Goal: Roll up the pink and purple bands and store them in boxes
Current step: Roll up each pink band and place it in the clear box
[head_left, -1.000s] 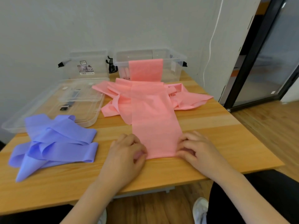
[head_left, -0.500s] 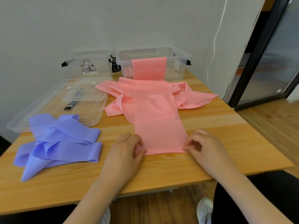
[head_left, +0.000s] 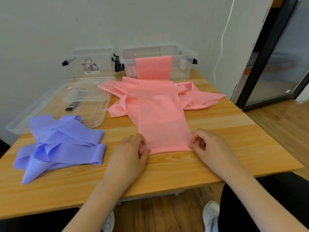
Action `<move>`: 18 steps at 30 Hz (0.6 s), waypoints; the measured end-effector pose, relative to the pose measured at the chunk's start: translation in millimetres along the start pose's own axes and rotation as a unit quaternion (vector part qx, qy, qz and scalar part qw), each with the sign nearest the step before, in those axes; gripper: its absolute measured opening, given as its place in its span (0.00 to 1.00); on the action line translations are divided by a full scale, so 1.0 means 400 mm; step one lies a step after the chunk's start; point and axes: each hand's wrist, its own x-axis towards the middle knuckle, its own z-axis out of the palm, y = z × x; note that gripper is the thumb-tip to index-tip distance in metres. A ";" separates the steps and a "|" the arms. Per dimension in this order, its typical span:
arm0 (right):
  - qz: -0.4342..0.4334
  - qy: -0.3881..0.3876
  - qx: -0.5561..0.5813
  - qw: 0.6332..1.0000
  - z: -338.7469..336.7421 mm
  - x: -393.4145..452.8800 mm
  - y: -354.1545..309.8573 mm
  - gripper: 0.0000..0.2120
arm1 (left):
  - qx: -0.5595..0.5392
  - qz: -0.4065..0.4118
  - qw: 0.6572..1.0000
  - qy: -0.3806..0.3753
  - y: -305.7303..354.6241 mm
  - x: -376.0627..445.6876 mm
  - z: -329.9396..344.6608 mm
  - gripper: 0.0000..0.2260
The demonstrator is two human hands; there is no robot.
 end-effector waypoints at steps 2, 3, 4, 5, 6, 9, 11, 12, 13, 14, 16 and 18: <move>-0.027 -0.005 -0.009 1.000 -0.003 -0.002 0.004 0.07 | 0.018 0.052 0.998 0.006 -0.004 -0.002 -0.003 0.03; -0.042 -0.015 -0.012 0.999 -0.007 -0.003 0.006 0.04 | 0.022 0.070 0.997 -0.001 -0.011 -0.004 -0.006 0.06; -0.054 -0.029 -0.015 0.998 -0.011 -0.003 0.011 0.02 | 0.020 0.072 0.997 -0.018 -0.017 -0.005 -0.009 0.08; -0.057 -0.041 -0.018 0.997 -0.014 -0.004 0.012 0.03 | 0.016 0.068 0.997 -0.026 -0.021 -0.004 -0.010 0.09; -0.058 -0.048 -0.017 0.997 -0.015 -0.004 0.015 0.04 | 0.010 0.059 0.998 -0.033 -0.022 -0.002 -0.014 0.09; -0.057 -0.034 -0.008 0.998 -0.012 0.004 0.010 0.02 | -0.008 0.051 0.998 -0.021 -0.018 0.005 -0.008 0.07; -0.040 -0.038 0.007 0.998 -0.009 0.008 0.006 0.05 | -0.036 0.023 0.999 -0.019 -0.012 0.008 -0.005 0.04; -0.025 -0.043 0.011 0.999 -0.007 0.010 0.005 0.06 | -0.048 0.008 0.999 -0.016 -0.009 0.008 -0.004 0.02; -0.010 -0.043 0.010 0.999 -0.007 0.010 0.003 0.06 | -0.051 -0.005 0.999 -0.012 -0.007 0.008 -0.003 0.01; 0.003 -0.037 0.010 0.999 -0.006 0.010 0.002 0.06 | -0.047 -0.016 0.999 -0.004 -0.004 0.008 -0.001 0.02; 0.008 -0.013 0.004 1.000 0.000 0.009 0.001 0.08 | -0.018 -0.027 0.999 0.007 -0.004 0.007 0.003 0.04; -0.011 -0.009 0.000 1.000 -0.002 0.007 -0.001 0.08 | 0.016 -0.002 1.000 0.023 -0.003 0.004 0.001 0.05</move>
